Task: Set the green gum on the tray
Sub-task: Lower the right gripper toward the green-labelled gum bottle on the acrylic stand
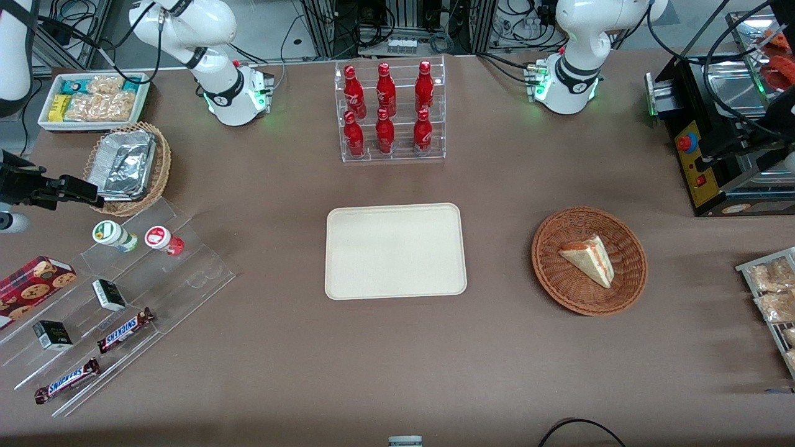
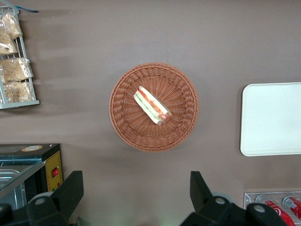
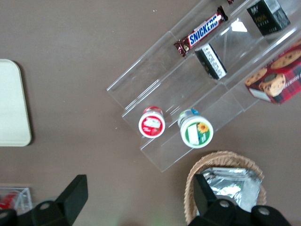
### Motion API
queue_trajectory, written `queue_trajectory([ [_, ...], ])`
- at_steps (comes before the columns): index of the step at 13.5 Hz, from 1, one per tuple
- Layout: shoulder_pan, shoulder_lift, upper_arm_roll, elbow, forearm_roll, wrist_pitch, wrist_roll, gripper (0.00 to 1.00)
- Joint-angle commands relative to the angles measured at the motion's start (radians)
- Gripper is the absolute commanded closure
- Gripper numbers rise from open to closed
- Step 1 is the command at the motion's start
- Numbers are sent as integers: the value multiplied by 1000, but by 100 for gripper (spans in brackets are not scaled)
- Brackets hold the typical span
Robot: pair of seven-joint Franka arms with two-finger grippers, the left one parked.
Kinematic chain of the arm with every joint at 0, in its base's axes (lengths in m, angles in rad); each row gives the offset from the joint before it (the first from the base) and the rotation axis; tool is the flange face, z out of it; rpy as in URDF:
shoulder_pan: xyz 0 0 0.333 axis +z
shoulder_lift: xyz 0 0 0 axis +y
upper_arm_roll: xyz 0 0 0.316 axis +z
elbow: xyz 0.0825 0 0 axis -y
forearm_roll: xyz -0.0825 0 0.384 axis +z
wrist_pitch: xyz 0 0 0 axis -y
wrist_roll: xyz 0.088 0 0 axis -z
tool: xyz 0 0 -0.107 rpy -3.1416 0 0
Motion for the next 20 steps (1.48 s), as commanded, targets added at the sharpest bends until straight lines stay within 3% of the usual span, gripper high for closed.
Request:
queue_trajectory([
  [1, -38, -5, -15, -91, 22, 112, -209, 0],
  [4, -95, -14, -15, -206, 22, 283, -479, 1],
  [7, -119, -41, -17, -339, 22, 443, -615, 1],
  [14, -121, -32, -24, -459, 25, 606, -660, 1],
  [20, -119, -19, -29, -476, 36, 612, -658, 0],
])
